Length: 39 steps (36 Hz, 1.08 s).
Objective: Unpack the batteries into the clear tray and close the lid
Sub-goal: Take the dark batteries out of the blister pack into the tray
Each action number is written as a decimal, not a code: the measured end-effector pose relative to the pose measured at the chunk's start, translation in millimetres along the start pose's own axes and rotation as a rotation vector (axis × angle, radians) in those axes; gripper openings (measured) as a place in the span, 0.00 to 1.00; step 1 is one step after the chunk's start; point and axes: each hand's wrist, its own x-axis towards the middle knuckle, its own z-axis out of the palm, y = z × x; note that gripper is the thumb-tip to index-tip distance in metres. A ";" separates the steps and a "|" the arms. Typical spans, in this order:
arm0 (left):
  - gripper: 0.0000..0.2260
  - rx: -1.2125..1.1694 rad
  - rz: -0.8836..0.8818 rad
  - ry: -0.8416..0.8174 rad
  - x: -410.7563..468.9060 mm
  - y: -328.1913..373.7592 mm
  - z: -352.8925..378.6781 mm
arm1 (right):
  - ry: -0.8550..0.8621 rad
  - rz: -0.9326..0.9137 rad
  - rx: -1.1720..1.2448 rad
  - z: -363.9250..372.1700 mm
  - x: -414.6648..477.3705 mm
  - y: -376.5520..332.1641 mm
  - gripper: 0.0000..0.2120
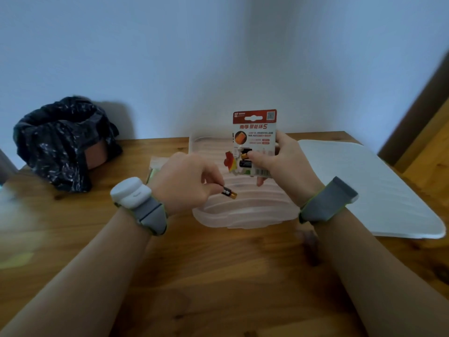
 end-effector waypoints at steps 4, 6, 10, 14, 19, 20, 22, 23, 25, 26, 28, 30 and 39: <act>0.04 0.110 0.007 -0.099 -0.4 2.1 -5.3 | -0.018 -0.009 -0.006 3.9 -1.4 -0.3 0.17; 0.05 0.140 -0.011 -0.151 0.0 2.7 -7.2 | -0.020 -0.006 -0.006 4.4 -1.6 0.0 0.17; 0.05 0.205 -0.027 -0.202 0.4 5.5 -9.3 | -0.018 -0.003 0.011 3.9 -1.3 1.0 0.17; 0.07 0.297 -0.021 -0.232 1.3 9.1 -7.7 | -0.025 0.006 0.053 4.8 -1.4 1.0 0.17; 0.08 0.365 -0.028 -0.284 3.1 11.6 -7.2 | -0.048 -0.009 0.066 6.6 -3.4 -0.8 0.15; 0.08 0.371 -0.026 -0.293 3.4 12.0 -7.6 | -0.049 -0.011 0.068 6.7 -3.8 -1.1 0.15; 0.08 0.377 -0.027 -0.306 3.7 11.9 -7.7 | -0.052 -0.013 0.067 7.2 -4.1 -1.4 0.14; 0.08 0.378 -0.030 -0.309 4.0 12.0 -8.1 | -0.053 -0.012 0.071 7.1 -4.1 -1.7 0.14; 0.08 0.370 -0.034 -0.305 4.0 11.6 -8.1 | -0.055 -0.005 0.087 7.3 -4.0 -1.5 0.14; 0.08 0.368 -0.034 -0.302 3.8 11.5 -8.1 | -0.053 -0.002 0.095 7.0 -4.0 -1.3 0.14; 0.11 0.364 -0.037 -0.291 3.3 10.7 -8.0 | -0.050 0.004 0.107 7.0 -3.5 -0.9 0.14; 0.13 0.364 -0.040 -0.276 3.1 11.0 -7.4 | -0.046 0.008 0.115 6.6 -2.8 -0.6 0.15; 0.12 0.299 -0.021 -0.214 0.7 14.3 -5.6 | -0.057 0.011 0.136 7.8 -3.2 0.6 0.14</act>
